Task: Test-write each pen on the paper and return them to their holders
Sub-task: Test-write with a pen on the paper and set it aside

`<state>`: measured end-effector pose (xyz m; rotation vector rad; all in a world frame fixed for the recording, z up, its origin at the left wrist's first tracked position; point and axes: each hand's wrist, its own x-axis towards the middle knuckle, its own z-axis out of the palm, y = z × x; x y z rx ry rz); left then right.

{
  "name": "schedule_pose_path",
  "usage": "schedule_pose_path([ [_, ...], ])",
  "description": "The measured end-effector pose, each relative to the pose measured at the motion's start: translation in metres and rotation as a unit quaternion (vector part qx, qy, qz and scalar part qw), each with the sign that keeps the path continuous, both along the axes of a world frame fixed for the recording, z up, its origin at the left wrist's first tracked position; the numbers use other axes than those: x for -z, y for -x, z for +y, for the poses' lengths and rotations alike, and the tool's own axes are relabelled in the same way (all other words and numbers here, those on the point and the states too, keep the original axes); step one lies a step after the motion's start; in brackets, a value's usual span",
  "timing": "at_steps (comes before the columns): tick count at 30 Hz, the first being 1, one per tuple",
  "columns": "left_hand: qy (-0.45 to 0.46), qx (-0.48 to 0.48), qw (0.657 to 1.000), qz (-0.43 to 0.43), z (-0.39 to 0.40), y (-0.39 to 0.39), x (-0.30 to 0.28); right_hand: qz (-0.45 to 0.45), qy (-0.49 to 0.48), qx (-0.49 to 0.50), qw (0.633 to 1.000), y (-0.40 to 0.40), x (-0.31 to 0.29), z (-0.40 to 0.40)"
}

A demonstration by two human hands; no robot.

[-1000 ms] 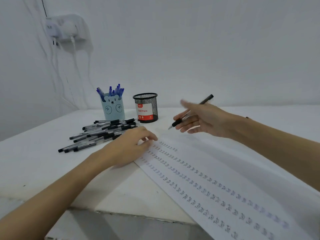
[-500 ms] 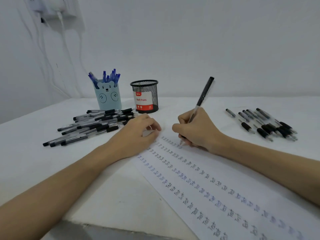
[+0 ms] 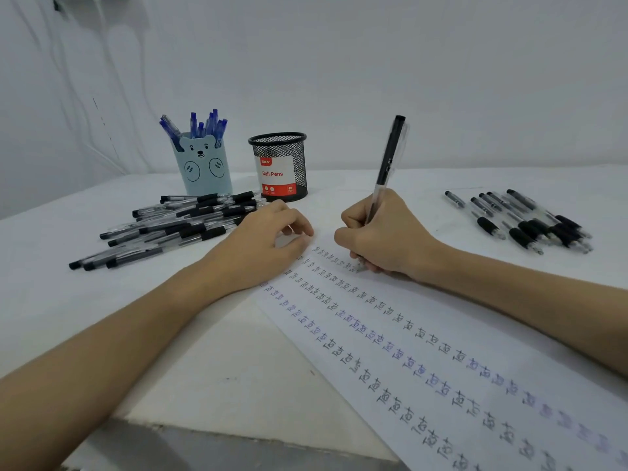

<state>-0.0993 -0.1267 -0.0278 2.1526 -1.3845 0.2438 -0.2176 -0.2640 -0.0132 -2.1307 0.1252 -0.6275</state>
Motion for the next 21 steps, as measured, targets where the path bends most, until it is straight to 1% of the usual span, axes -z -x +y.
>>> schedule_pose_path([
  [8,0.001,0.002,1.0,-0.002,0.0004,0.0009,-0.0005,0.012,0.0,-0.005,1.0,0.0012,-0.0016,0.0012],
  [11,-0.002,0.0,1.0,-0.001,0.0003,0.0011,-0.0004,0.006,-0.005,0.0,1.0,0.0005,-0.0013,0.0007],
  [15,-0.003,-0.001,1.0,0.003,0.0005,0.0017,-0.0015,-0.004,0.013,0.009,1.0,-0.0003,-0.0011,0.001],
  [21,-0.001,-0.002,1.0,0.003,0.0006,0.0025,-0.0013,0.003,0.009,0.013,1.0,-0.0011,-0.0018,0.001],
])
